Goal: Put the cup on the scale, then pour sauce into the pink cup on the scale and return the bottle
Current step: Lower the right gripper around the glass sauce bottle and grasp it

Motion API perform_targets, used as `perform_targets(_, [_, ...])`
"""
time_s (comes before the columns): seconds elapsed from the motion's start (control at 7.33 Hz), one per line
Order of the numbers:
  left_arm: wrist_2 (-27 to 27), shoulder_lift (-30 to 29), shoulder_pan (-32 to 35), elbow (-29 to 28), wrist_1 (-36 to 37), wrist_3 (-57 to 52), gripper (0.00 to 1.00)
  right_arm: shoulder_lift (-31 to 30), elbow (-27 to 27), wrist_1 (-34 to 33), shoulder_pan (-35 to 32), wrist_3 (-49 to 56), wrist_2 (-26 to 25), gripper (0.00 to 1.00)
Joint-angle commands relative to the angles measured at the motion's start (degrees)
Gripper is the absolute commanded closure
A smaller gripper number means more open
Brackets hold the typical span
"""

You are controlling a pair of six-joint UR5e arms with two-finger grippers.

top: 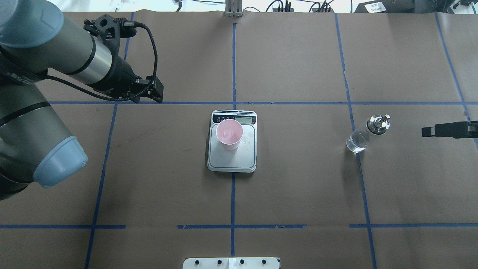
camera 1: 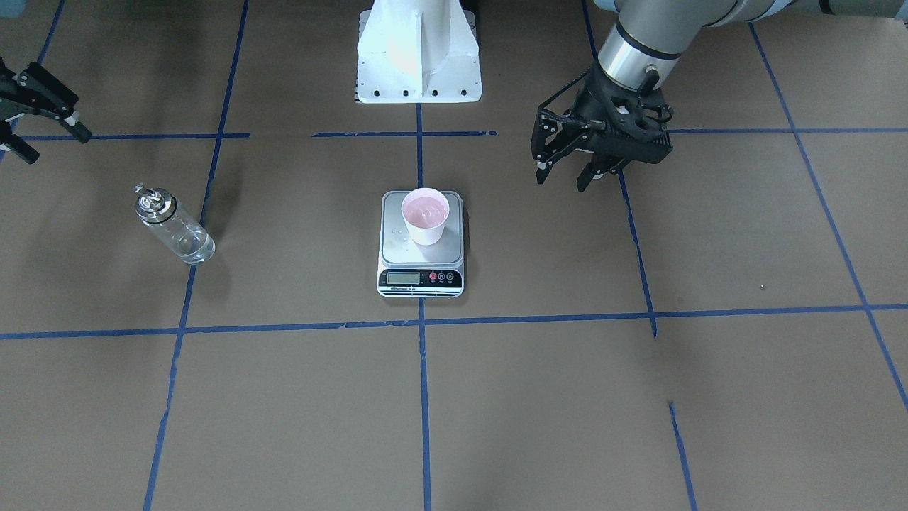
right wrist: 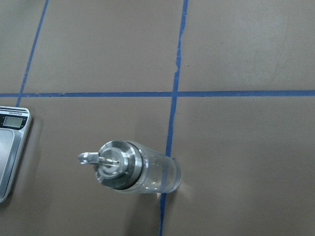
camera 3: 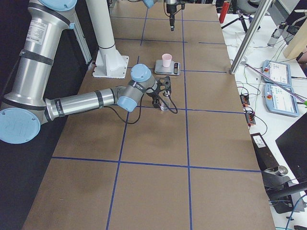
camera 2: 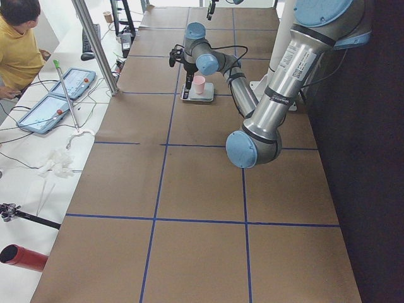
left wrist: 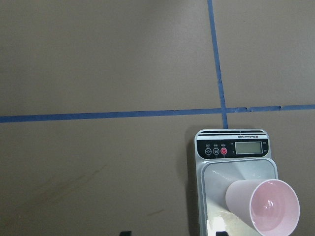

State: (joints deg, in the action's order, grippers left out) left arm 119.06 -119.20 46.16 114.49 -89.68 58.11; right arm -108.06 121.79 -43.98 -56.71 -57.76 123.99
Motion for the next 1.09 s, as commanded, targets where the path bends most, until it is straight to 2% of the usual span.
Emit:
perform_targets(0.0, [-0.2, 0.2, 1.2, -0.2, 0.0, -0.3, 0.35, -2.2, 5.2, -0.1, 13.0, -8.5, -14.7, 0.00])
perform_targets(0.27, [-0.4, 3.3, 5.6, -0.3, 0.4, -10.8, 0.34, -2.9, 5.3, -1.2, 34.9, -14.4, -44.1, 0.00])
perform_targets(0.41, [-0.4, 4.9, 7.8, -0.3, 0.4, -14.5, 0.34, -2.5, 5.3, -4.9, 42.0, -18.1, -54.7, 0.00])
perform_targets(0.55, [-0.4, 6.6, 9.8, -0.2, 0.4, -18.9, 0.33, -0.6, 4.5, -8.6, 46.1, -18.8, -63.8, 0.00])
perform_targets(0.95, [-0.5, 11.1, 14.6, -0.1, 0.3, -27.7, 0.31, 5.5, -4.0, -9.3, 48.9, -23.9, -78.4, 0.00])
